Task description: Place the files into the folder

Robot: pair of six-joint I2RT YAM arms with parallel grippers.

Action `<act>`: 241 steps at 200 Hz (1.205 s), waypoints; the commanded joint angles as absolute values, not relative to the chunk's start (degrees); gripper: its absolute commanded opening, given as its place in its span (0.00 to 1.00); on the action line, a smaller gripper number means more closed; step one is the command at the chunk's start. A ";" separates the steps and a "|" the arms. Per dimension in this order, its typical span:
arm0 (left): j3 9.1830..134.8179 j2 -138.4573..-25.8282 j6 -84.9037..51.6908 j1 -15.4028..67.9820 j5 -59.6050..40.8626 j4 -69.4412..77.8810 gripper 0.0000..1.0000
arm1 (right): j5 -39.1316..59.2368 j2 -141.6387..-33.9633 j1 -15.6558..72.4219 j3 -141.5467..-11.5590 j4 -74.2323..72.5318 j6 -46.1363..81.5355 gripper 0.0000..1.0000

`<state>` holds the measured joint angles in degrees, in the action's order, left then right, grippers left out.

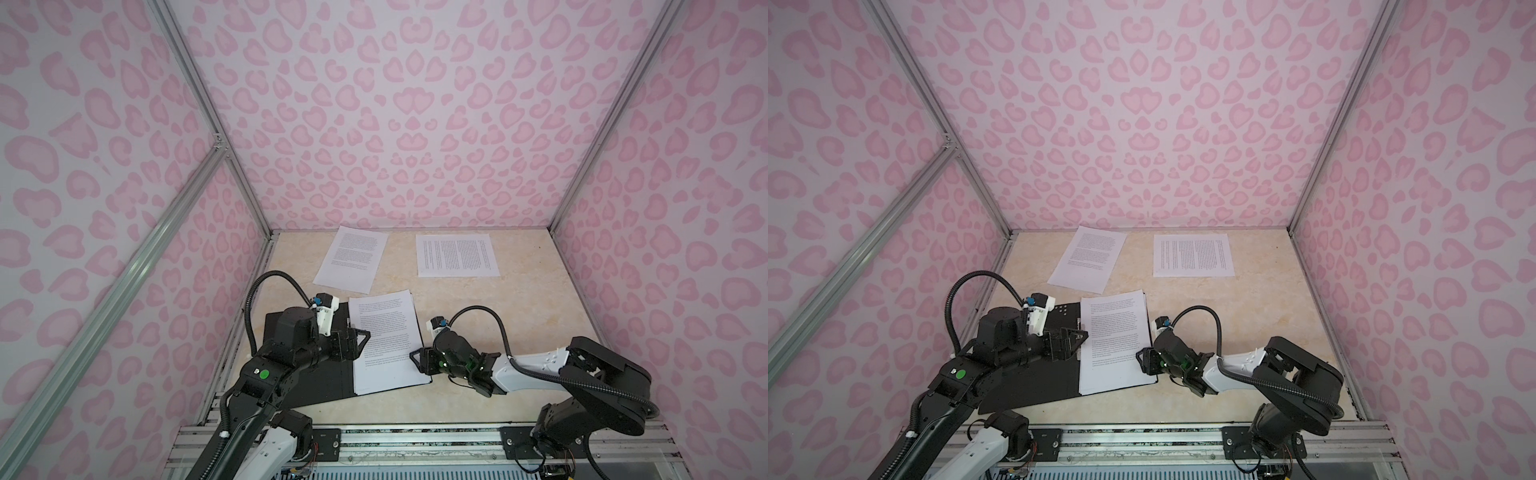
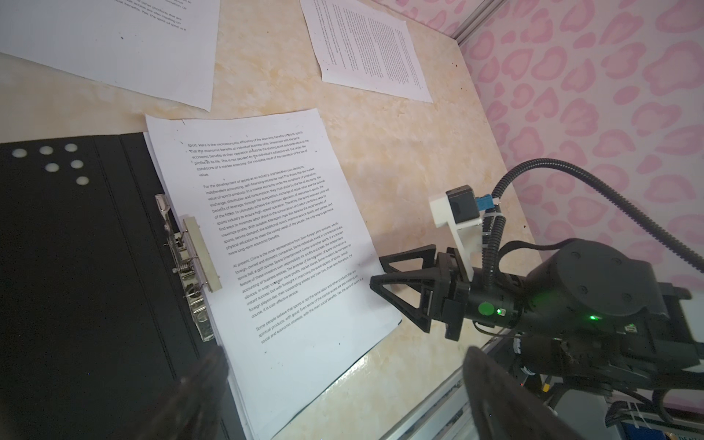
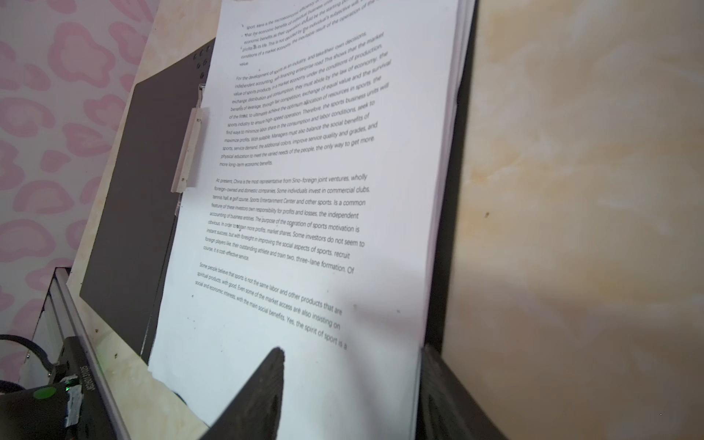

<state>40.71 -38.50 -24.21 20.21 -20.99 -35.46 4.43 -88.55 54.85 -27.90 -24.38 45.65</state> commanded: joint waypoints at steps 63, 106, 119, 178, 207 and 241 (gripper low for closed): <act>40.69 -38.14 -24.17 20.19 -20.95 -35.26 0.97 | 1.62 -86.26 54.98 -27.45 -22.31 44.59 0.65; 40.69 -38.14 -24.23 20.18 -21.09 -35.21 0.97 | 1.83 -80.74 47.90 -26.95 -17.16 42.09 0.97; 40.75 -38.01 -24.17 20.13 -21.18 -35.19 0.97 | 1.37 -79.45 44.30 -28.59 -14.64 40.81 0.97; 41.13 -35.00 -24.35 20.12 -16.79 -35.34 0.97 | 14.51 -92.67 24.88 -52.17 -5.62 33.76 0.97; 40.70 -32.34 -24.25 20.05 -16.76 -34.60 0.97 | 18.47 -106.00 18.97 -70.98 3.74 30.69 0.97; 39.91 -30.24 -23.93 20.05 -17.92 -33.45 0.97 | 21.84 -118.31 11.25 -86.25 7.93 30.04 0.97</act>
<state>40.49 -31.18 -24.23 20.10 -17.61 -35.38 18.06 -112.25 14.59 -78.78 0.71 31.86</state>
